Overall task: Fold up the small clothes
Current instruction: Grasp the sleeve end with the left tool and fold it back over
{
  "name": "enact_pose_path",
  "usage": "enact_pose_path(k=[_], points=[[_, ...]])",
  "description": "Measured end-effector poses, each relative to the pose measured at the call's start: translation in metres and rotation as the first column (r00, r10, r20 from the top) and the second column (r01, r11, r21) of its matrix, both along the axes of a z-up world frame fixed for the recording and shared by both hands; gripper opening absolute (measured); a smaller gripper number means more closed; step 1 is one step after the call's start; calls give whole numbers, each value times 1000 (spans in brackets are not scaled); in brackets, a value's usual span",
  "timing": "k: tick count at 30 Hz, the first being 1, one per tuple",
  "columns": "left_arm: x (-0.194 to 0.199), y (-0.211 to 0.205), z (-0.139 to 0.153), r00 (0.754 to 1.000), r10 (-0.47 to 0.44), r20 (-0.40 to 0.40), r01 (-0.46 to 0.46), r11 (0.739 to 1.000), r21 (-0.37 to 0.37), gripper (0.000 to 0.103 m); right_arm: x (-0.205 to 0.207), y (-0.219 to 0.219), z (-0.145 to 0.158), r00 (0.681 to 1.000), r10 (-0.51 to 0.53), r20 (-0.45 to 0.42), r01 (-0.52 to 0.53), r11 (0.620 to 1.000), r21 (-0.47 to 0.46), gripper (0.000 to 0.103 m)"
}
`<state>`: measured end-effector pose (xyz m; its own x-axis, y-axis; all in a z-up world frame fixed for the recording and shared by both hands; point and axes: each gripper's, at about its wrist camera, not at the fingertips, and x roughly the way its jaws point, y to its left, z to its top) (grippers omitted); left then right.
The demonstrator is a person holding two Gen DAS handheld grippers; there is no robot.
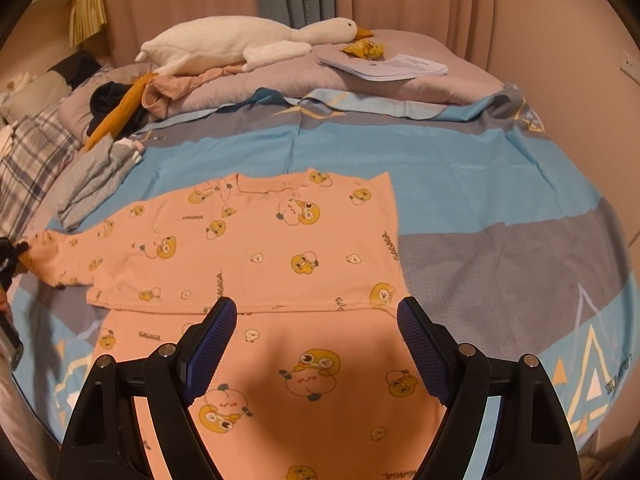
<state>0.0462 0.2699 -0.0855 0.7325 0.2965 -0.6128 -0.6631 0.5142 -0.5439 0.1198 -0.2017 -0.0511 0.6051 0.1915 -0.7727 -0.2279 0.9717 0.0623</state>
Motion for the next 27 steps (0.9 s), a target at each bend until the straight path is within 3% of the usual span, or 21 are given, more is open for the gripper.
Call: enact_pose_path(k=[9,18,27], points=[[19,-37,28,995,-100,24,99,994,42,3,-3,-10,4,1000,-9,15,8,999,37,82],[45,-85,47,971,-239,18,236,967,94,3,-6,-19,5,999,-25,20,24,997,67,82],[73,-144,46,912,-410,-33,410,904,123,3,-7,-30,5,999,-46,17,45,995,90,82]])
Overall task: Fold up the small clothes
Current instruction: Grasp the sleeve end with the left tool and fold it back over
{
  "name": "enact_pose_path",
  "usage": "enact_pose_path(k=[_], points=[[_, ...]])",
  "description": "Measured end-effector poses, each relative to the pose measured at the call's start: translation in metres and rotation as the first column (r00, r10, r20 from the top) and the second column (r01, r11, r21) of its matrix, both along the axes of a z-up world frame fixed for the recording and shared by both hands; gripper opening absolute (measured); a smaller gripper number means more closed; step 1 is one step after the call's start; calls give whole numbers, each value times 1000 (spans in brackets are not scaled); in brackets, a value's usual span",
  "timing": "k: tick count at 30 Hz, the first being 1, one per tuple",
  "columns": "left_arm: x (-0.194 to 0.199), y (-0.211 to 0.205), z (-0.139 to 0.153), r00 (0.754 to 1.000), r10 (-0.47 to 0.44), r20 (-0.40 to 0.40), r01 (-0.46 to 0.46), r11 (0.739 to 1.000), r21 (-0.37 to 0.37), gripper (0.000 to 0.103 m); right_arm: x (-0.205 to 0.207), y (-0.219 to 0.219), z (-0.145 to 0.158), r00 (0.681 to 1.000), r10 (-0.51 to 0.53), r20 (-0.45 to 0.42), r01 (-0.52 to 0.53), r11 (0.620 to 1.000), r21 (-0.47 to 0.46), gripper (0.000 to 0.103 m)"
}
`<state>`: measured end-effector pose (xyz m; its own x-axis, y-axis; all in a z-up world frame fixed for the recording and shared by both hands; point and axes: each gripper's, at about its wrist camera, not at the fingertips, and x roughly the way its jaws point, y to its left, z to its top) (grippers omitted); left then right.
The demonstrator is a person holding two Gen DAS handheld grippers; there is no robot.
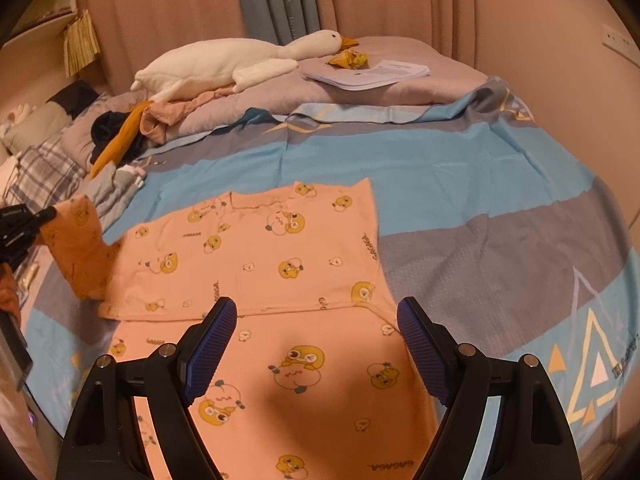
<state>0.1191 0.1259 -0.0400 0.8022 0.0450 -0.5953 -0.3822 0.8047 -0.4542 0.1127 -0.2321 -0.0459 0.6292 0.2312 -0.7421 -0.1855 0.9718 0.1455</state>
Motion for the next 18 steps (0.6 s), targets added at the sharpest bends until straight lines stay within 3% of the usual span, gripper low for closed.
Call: enact_pose_path(k=[7,18], points=[[21,-49,-22,987,-139,-79,143,989,44,4,-1,-6,-3,1000,-11,-9,11,1000,12,82],[43,-98,-86,929,-276,-245,282,959,-12,3,-1,-14,-9,999,-30,-33,31,999,25,82]])
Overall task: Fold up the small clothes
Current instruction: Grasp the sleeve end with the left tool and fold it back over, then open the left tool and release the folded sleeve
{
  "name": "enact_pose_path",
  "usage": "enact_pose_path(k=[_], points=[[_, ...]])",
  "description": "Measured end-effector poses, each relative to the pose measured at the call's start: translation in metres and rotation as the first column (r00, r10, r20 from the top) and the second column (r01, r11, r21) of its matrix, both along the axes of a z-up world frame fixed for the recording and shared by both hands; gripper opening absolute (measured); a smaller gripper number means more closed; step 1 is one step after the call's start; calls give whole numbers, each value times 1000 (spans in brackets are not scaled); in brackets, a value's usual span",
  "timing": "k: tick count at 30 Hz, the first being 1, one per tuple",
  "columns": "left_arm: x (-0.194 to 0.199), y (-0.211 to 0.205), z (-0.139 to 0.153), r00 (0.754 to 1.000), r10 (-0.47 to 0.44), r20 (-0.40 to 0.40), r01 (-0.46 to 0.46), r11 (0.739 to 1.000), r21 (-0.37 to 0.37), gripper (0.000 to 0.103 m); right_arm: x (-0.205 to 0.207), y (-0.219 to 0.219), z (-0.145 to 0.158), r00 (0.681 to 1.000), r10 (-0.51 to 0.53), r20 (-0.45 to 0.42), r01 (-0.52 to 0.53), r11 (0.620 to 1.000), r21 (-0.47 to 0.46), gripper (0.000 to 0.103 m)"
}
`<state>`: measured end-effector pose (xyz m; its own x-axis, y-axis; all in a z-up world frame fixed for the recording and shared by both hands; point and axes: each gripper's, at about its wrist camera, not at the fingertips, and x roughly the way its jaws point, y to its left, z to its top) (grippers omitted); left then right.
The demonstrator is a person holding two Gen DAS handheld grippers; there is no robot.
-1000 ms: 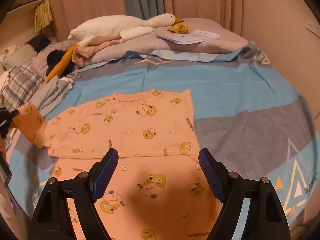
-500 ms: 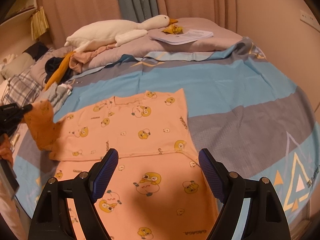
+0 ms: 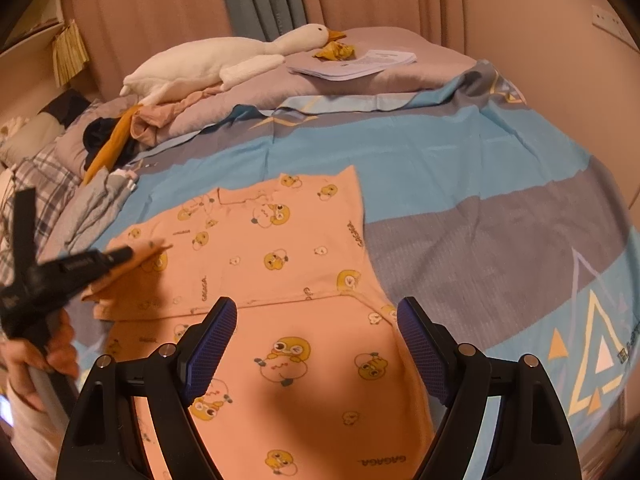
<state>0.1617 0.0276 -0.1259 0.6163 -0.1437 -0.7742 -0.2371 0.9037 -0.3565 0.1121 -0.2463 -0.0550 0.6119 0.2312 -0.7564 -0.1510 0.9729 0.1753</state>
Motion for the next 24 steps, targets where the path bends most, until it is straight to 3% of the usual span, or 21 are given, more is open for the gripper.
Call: enact_pose_path(k=[9,11,13,16,24], points=[[0,9,-35,996,-4,-93,-7,994,-111,8,1,-2,-5,1000,0,-20,0,1000,7,82],[-3,14,-34,996,-11,-90,-3,988,-156,13,1,-1,-5,1000,2,-21,-2,1000,7,82],[-9,18,-29,997,-23,-78,7,980,-200,30,1,-1,-5,1000,6,-18,-6,1000,4,82],[-19,22,-19,999,-15,-47,5,978,-209,40,0,1,-4,1000,12,-11,-12,1000,-2,82],[-18,41,-13,999,39,-13,-40,974,-222,35,1,4,-4,1000,18,-10,-19,1000,-1,82]])
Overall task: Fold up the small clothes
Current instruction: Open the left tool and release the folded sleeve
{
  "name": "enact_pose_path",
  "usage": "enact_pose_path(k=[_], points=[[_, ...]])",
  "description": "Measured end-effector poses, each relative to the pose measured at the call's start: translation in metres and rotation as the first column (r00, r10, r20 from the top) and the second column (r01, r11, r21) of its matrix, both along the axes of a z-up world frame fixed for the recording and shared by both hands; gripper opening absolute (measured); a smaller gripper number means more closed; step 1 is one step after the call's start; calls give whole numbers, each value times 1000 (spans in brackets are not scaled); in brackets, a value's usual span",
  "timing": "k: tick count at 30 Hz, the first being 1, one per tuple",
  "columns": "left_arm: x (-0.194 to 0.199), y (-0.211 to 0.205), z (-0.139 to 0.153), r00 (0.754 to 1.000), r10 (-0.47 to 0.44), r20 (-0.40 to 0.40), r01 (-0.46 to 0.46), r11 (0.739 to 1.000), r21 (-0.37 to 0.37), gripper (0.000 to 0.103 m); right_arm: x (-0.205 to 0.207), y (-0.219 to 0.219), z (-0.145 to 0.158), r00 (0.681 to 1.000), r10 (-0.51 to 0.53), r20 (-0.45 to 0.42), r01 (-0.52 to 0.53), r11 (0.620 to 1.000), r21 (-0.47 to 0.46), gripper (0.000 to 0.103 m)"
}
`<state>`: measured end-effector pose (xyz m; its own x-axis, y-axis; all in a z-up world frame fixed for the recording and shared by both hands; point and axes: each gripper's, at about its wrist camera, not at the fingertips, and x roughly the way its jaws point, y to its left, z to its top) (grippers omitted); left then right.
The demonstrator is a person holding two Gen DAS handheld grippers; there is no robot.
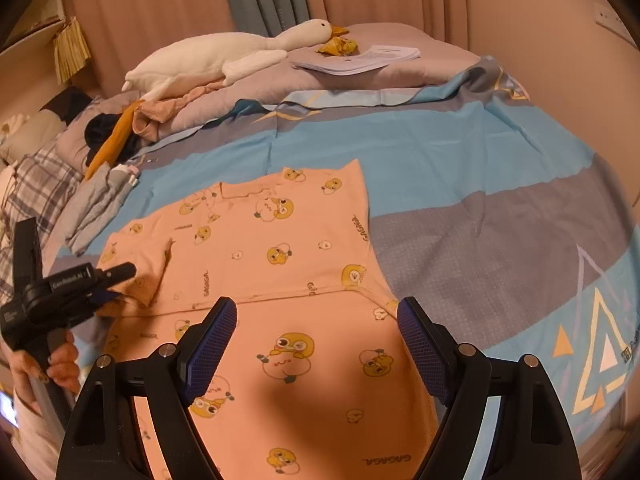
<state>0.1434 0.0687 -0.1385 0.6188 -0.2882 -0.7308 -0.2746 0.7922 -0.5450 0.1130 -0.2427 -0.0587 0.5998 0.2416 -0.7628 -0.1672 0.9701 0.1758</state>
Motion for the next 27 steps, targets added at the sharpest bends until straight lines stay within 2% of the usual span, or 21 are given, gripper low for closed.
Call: enact_pose_path(k=[2,4,5,12,17,20,22,25,27], points=[[4,0,0,1000,3,8,-3,1000,28,27,0,0,-1,1000,0,-3,0,1000,-3,82],[8,0,0,1000,4,3,-5,999,40,14,0,0,-1,1000,-3,-4,3,1000,-3,82],[11,-1,0,1000,-3,4,3,999,38,11,0,0,-2,1000,-4,-4,4,1000,-1,82],[20,-22,9,996,-79,36,76,993,86,11,0,-3,-3,1000,-11,-7,11,1000,2,82],[30,-40,6,990,-142,23,140,987,79,17,-1,-6,-4,1000,-17,-12,17,1000,7,82],[32,-48,0,985,-172,4,171,983,62,32,-1,-7,-5,1000,-17,-17,17,1000,7,82],[31,-51,-2,982,-189,-3,188,981,54,48,-1,-7,-7,1000,-17,-22,17,1000,6,82],[25,-48,5,981,-194,13,193,980,41,58,1,-7,-8,999,-15,-31,16,1000,10,82],[19,-42,12,983,-178,35,177,984,27,59,2,-6,-9,999,-10,-34,10,1000,13,82]])
